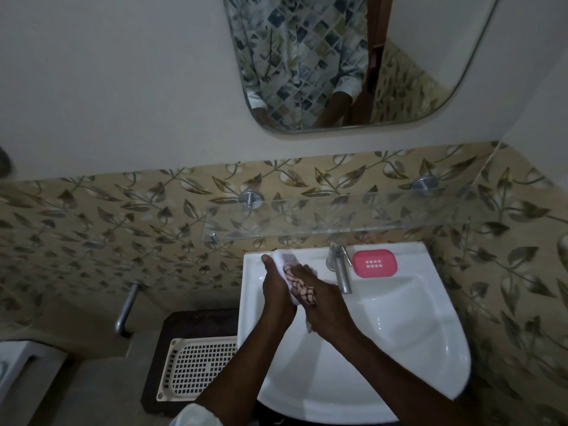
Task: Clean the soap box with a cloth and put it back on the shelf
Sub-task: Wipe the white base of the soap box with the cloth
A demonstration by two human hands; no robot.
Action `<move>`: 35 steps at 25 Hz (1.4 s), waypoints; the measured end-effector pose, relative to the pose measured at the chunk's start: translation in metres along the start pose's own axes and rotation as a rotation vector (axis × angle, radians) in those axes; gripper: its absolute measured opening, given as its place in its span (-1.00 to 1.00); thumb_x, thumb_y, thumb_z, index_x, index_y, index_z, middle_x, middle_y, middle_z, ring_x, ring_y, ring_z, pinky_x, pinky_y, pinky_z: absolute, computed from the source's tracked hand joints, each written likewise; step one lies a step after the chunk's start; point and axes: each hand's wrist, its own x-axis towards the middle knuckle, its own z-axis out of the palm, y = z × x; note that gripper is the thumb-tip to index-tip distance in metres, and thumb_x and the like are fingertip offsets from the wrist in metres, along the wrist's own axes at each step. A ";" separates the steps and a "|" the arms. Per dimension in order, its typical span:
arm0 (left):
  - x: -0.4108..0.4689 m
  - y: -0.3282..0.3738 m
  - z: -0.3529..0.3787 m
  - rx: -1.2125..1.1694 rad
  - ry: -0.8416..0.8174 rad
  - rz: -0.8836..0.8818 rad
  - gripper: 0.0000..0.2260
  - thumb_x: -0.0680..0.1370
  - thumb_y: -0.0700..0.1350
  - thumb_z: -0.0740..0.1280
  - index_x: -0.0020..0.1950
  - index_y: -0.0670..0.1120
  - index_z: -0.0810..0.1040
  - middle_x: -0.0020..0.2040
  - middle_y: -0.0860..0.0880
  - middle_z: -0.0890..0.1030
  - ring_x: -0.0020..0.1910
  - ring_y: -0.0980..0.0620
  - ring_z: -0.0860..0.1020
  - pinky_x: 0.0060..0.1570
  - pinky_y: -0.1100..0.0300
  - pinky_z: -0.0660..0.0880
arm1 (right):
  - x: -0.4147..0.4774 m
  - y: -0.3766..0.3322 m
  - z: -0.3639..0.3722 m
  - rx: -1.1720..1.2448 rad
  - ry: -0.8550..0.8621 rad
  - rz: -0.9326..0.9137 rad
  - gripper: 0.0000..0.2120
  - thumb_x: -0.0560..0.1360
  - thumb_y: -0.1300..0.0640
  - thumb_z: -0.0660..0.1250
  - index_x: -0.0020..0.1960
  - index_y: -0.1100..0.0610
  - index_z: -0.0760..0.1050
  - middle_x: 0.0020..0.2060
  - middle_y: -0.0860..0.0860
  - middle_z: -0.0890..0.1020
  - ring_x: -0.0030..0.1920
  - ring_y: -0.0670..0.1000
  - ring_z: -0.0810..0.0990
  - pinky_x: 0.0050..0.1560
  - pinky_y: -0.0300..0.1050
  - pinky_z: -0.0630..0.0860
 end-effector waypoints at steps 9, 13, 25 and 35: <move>0.011 0.002 -0.019 0.065 -0.488 -0.075 -0.31 0.41 0.38 0.28 0.18 -0.18 0.67 0.13 -0.24 0.66 0.11 -0.16 0.65 0.10 -0.04 0.59 | 0.041 0.028 -0.042 0.528 0.100 0.295 -0.82 0.58 0.18 0.32 0.13 0.16 0.64 -0.08 0.17 0.73 -0.11 0.14 0.70 -0.13 -0.03 0.60; 0.020 0.007 -0.039 0.111 -0.529 -0.193 -0.17 0.34 0.49 0.25 0.22 -0.20 0.65 0.15 -0.22 0.66 0.10 -0.14 0.66 0.13 -0.04 0.58 | 0.035 0.043 -0.049 0.767 0.199 0.374 -0.87 0.51 0.31 0.37 0.05 0.28 0.60 -0.08 0.24 0.71 -0.12 0.20 0.71 -0.23 -0.02 0.63; 0.017 0.008 -0.046 0.331 -0.556 -0.312 -0.20 0.37 0.48 0.15 0.22 -0.15 0.66 0.16 -0.21 0.66 0.09 -0.13 0.66 0.10 -0.01 0.59 | 0.035 0.039 -0.045 0.955 -0.005 0.512 -0.82 0.52 0.26 0.36 0.07 0.32 0.63 -0.10 0.28 0.71 -0.17 0.21 0.72 -0.27 0.00 0.63; 0.031 0.014 -0.056 0.180 -0.520 -0.199 -0.30 0.39 0.40 0.32 0.16 -0.20 0.68 0.08 -0.20 0.69 0.02 -0.13 0.68 0.04 -0.03 0.61 | 0.031 0.048 -0.054 0.768 -0.191 0.534 -0.76 0.46 0.42 0.34 0.09 0.27 0.60 -0.04 0.25 0.71 -0.05 0.24 0.71 -0.15 0.10 0.66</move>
